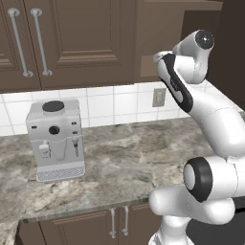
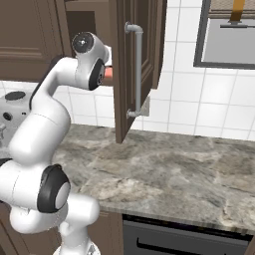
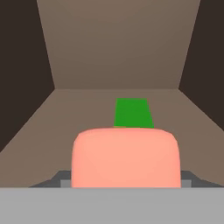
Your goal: Pick up the sponge and bar soap from the sink, and place them back in the cabinet, and close the cabinet door.
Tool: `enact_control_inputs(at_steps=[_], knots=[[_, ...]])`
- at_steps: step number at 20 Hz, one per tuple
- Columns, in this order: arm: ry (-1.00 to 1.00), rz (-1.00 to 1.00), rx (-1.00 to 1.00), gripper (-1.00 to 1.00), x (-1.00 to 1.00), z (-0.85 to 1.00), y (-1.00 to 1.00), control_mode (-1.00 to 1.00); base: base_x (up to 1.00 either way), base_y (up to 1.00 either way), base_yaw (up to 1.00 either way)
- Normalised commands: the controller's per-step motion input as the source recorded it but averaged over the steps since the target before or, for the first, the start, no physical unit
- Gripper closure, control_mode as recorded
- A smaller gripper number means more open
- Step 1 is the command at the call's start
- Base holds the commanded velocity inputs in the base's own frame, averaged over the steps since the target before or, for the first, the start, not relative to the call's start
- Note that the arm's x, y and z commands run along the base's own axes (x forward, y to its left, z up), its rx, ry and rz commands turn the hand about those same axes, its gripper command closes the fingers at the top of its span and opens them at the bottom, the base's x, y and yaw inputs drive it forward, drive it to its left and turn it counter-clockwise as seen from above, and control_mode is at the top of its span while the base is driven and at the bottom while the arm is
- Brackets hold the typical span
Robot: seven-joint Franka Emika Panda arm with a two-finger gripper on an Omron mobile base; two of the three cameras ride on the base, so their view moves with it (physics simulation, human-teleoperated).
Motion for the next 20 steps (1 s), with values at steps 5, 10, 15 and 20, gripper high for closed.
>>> enact_control_inputs(at_steps=[5, 10, 15, 20], knots=[[0.0, 0.0, 0.0, 1.0, 0.32, -0.11, 0.0, -1.0, 0.0, 0.0, 0.0], [0.0, 0.0, 0.0, 1.0, 0.29, -0.02, -0.01, -1.0, 0.0, 0.0, 0.0], [0.0, 0.0, 0.0, 1.0, 0.25, 0.0, -0.07, -1.0, 0.0, 0.0, 0.0], [0.0, 0.0, 0.0, 1.0, 0.17, 0.0, -0.11, -1.0, 0.0, 0.0, 0.0]])
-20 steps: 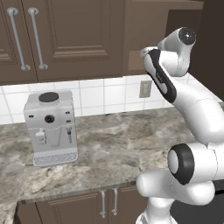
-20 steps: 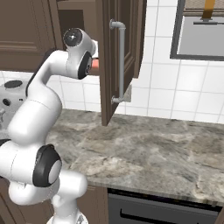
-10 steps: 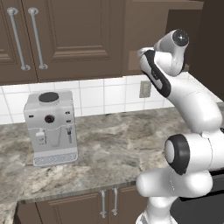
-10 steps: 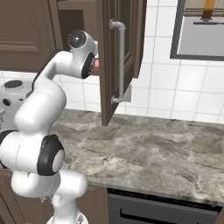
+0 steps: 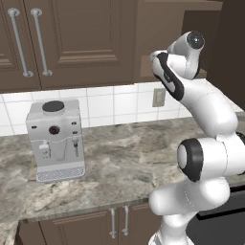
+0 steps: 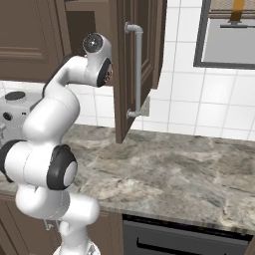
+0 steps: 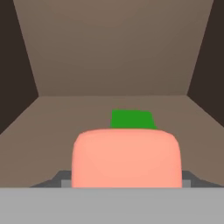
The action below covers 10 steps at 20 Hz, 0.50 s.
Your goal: Pick up the sponge and bar soap from the sink, and place them back in the cabinet, and close the cabinet door.
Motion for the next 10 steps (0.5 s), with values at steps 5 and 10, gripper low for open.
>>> enact_control_inputs(at_steps=[5, 10], knots=[[0.0, 0.0, 0.0, 1.0, 0.2, -0.01, -0.03, -1.0, 0.0, 0.0, 0.0], [0.0, 0.0, 0.0, 1.0, 0.26, -0.2, 0.0, -1.0, 0.0, 0.0, 0.0]])
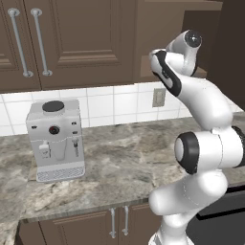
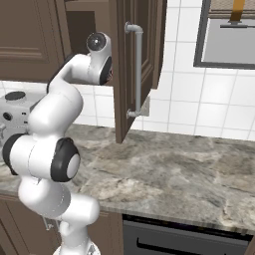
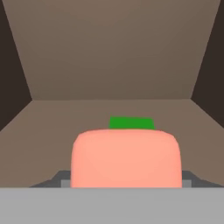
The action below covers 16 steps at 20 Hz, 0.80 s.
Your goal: Pick up the sponge and bar soap from the sink, and place them back in the cabinet, and close the cabinet door.
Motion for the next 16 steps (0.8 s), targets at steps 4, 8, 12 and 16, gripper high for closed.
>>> enact_control_inputs(at_steps=[4, 8, 12, 16], knots=[[0.0, 0.0, 0.0, 1.0, 0.25, -0.22, 0.0, -1.0, 0.0, 0.0, 0.0], [0.0, 0.0, 0.0, 1.0, 0.2, -0.19, 0.0, -1.0, 0.0, 0.0, 0.0], [0.0, 0.0, 0.0, 1.0, 0.13, -0.34, 0.0, -1.0, 0.0, 0.0, 0.0], [0.0, 0.0, 0.0, 1.0, 0.17, -0.39, 0.0, -1.0, 0.0, 0.0, 0.0]])
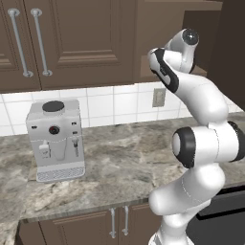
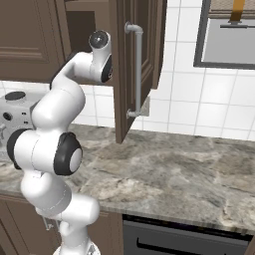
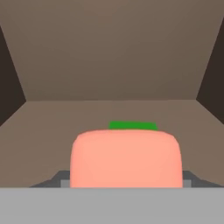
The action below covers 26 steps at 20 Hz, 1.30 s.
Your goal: Pick up the sponge and bar soap from the sink, and place them back in the cabinet, and close the cabinet door.
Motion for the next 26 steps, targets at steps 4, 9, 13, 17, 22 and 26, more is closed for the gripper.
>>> enact_control_inputs(at_steps=[4, 9, 13, 17, 22, 26], knots=[[0.0, 0.0, 0.0, 1.0, 0.19, -0.42, 0.0, -1.0, 0.0, 0.0, 0.0], [0.0, 0.0, 0.0, 1.0, 0.22, -0.38, 0.0, -1.0, 0.0, 0.0, 0.0], [0.0, 0.0, 0.0, -1.0, 0.07, -0.06, 0.0, -1.0, 0.0, 0.0, 0.0], [0.0, 0.0, 0.0, -1.0, 0.0, 0.0, 0.0, -1.0, 0.0, 0.0, 0.0], [0.0, 0.0, 0.0, -1.0, 0.0, 0.0, 0.0, -1.0, 0.0, 0.0, 0.0], [0.0, 0.0, 0.0, -1.0, 0.0, 0.0, 0.0, -1.0, 0.0, 0.0, 0.0]])
